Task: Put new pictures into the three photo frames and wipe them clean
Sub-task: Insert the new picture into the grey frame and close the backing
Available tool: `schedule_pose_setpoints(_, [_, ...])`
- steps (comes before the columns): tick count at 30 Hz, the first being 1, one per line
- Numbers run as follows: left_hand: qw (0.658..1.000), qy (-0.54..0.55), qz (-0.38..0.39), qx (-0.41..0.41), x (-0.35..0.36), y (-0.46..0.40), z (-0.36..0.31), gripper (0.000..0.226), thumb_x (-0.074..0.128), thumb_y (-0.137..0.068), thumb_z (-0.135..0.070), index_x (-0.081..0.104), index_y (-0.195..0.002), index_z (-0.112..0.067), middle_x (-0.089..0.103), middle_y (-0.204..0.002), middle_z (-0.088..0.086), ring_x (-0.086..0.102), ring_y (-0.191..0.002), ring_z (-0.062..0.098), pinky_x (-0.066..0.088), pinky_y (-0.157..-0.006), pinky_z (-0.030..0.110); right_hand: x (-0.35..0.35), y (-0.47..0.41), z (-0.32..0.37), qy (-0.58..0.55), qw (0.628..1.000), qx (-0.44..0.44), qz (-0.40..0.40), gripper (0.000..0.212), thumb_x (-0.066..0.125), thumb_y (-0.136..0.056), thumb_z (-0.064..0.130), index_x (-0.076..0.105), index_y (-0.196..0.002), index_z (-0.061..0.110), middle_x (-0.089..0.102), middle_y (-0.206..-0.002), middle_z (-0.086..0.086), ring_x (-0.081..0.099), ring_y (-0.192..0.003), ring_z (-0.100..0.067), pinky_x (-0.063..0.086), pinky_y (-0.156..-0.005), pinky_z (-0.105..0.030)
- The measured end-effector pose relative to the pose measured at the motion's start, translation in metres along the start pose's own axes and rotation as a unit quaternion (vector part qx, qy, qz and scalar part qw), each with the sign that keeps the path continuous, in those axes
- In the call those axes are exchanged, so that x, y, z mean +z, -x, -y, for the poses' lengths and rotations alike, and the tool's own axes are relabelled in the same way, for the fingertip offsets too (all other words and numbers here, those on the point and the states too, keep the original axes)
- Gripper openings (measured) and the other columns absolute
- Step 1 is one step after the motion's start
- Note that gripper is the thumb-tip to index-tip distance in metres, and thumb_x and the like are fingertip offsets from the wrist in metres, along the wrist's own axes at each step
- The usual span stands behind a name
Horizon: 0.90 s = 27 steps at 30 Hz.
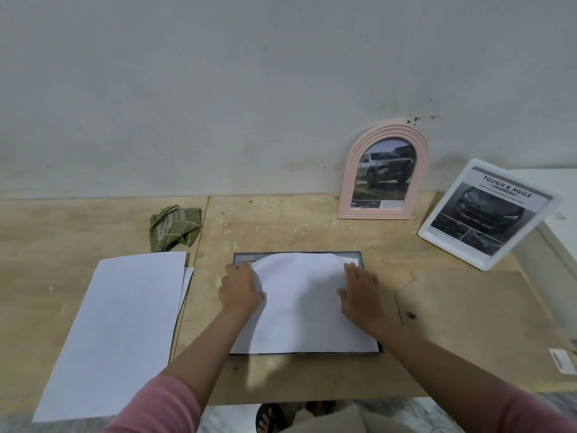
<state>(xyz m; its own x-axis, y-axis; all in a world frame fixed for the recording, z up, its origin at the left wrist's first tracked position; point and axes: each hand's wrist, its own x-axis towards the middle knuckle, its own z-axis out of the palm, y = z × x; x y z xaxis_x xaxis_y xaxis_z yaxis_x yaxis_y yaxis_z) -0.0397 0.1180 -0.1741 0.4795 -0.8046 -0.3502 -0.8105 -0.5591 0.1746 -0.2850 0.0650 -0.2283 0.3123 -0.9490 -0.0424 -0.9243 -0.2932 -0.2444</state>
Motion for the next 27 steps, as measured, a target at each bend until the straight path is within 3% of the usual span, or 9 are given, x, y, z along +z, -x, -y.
schedule_pose_setpoints(4, [0.992,0.117,-0.015,-0.04,-0.002,0.002,0.004,0.076,0.081,-0.072,-0.025,0.034,-0.127,-0.003,0.048,-0.121,0.016,0.058,-0.104,0.034,0.047,-0.076,0.038,-0.003,0.004,0.006,-0.009,0.999,0.026,-0.022,0.062,0.078,-0.069,0.015,0.055,-0.123,-0.001,0.06,-0.118,-0.022,0.06,-0.098,-0.041,0.05,-0.083,-0.046])
schedule_pose_setpoints(6, [0.982,0.177,-0.045,-0.046,-0.003,0.002,0.009,0.063,0.077,-0.075,-0.018,0.038,-0.122,-0.002,0.058,-0.106,0.012,0.06,-0.1,0.033,0.043,-0.07,0.035,-0.009,0.005,0.013,-0.041,0.995,0.086,-0.03,0.069,0.079,-0.071,0.017,0.048,-0.131,0.002,0.054,-0.118,-0.022,0.058,-0.095,-0.037,0.05,-0.078,-0.042])
schedule_pose_setpoints(9, [0.97,0.233,-0.054,-0.042,-0.001,0.001,0.019,0.038,0.073,-0.078,-0.024,0.053,-0.105,-0.004,0.058,-0.09,0.005,0.06,-0.09,0.03,0.042,-0.066,0.031,-0.018,0.004,0.023,-0.119,0.975,0.182,-0.043,0.077,0.084,-0.067,0.015,0.043,-0.13,-0.003,0.049,-0.111,-0.021,0.057,-0.086,-0.034,0.047,-0.068,-0.034])
schedule_pose_setpoints(12, [0.948,0.313,-0.048,-0.01,0.003,0.002,0.03,0.022,0.068,-0.084,-0.025,0.061,-0.086,-0.005,0.062,-0.083,0.007,0.059,-0.081,0.028,0.042,-0.063,0.03,-0.018,0.002,0.02,-0.176,0.956,0.233,-0.042,0.059,0.079,-0.072,0.018,0.05,-0.118,-0.006,0.055,-0.11,-0.022,0.056,-0.096,-0.038,0.046,-0.076,-0.038])
schedule_pose_setpoints(15, [0.948,0.315,-0.042,0.026,0.006,0.007,0.036,0.017,0.052,-0.093,-0.012,0.048,-0.077,-0.006,0.048,-0.069,0.004,0.048,-0.072,0.025,0.031,-0.055,0.029,-0.019,-0.002,0.015,-0.191,0.947,0.257,-0.037,0.034,0.058,-0.089,0.027,0.057,-0.11,0.002,0.061,-0.106,-0.017,0.057,-0.096,-0.036,0.045,-0.08,-0.039])
schedule_pose_setpoints(20, [0.94,0.332,-0.081,0.01,0.002,0.017,0.044,0.014,0.043,-0.095,-0.008,0.048,-0.082,-0.005,0.053,-0.077,0.007,0.049,-0.074,0.026,0.032,-0.06,0.031,-0.033,-0.009,0.022,-0.185,0.947,0.25,-0.082,0.03,0.043,-0.098,0.029,0.049,-0.109,0.002,0.063,-0.093,-0.02,0.059,-0.089,-0.04,0.043,-0.068,-0.037])
schedule_pose_setpoints(24, [0.91,0.379,-0.157,-0.057,-0.015,0.027,0.049,0.02,0.044,-0.096,-0.012,0.044,-0.076,-0.008,0.048,-0.073,0.004,0.046,-0.074,0.025,0.029,-0.06,0.031,-0.05,-0.024,0.04,-0.217,0.953,0.198,-0.08,0.034,0.04,-0.1,0.033,0.048,-0.115,0.004,0.063,-0.098,-0.018,0.059,-0.091,-0.037,0.042,-0.068,-0.034])
schedule_pose_setpoints(27, [0.892,0.395,-0.197,-0.102,-0.024,0.036,0.063,0.016,0.043,-0.097,-0.012,0.051,-0.086,-0.002,0.053,-0.083,0.008,0.048,-0.08,0.027,0.033,-0.068,0.03,-0.057,-0.04,0.063,-0.239,0.957,0.151,-0.067,0.034,0.04,-0.099,0.034,0.047,-0.116,0.005,0.062,-0.1,-0.016,0.059,-0.093,-0.036,0.042,-0.07,-0.034])
